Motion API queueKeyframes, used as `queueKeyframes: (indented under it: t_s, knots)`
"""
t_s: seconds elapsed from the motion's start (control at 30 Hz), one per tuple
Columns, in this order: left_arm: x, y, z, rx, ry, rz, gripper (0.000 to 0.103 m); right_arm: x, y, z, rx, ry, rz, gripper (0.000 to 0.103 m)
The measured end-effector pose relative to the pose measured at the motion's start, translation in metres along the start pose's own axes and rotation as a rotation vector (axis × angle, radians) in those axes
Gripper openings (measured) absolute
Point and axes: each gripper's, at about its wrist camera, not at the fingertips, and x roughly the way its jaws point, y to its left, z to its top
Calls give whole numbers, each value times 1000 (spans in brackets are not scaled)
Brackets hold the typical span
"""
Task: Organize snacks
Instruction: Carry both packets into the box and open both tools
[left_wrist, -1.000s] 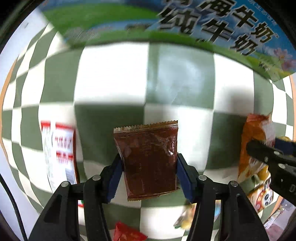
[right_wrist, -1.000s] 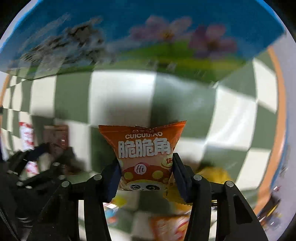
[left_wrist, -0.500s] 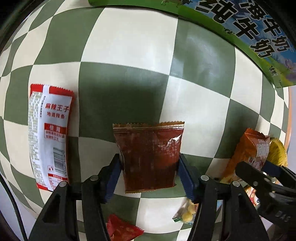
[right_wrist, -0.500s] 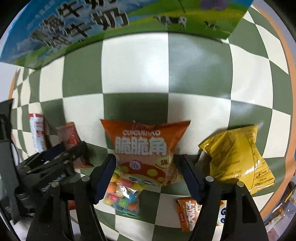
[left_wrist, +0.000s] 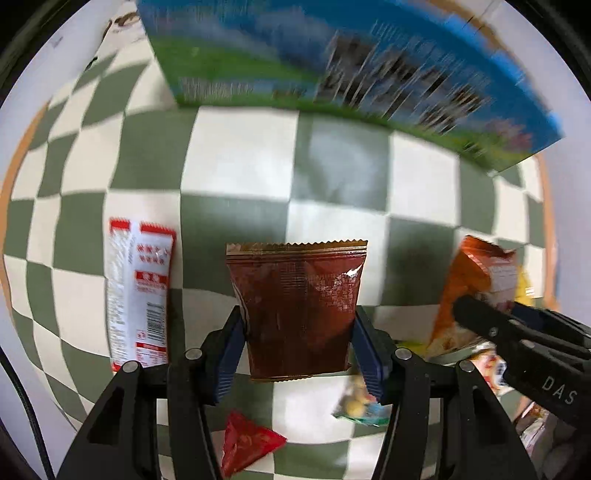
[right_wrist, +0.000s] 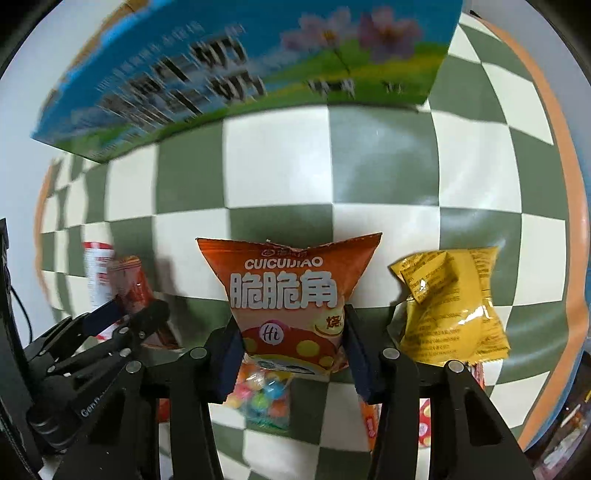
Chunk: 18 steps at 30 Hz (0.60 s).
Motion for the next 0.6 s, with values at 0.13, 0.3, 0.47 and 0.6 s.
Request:
queueKeyframes:
  t_s: [0.13, 0.3, 0.47, 0.6]
  knots:
    - [-44, -1, 18, 12, -59, -54, 53, -63, 11, 21, -26, -59, 68, 51]
    - [-102, -1, 89, 35, -128, -102, 53, -125, 34, 68, -46, -149, 123, 51]
    - [-111, -22, 171, 66, -120, -102, 53, -134, 61, 134, -67, -189, 62, 51]
    - [-94, -33, 236, 77, -35, -101, 53, -125, 56, 182, -61, -136, -1, 51]
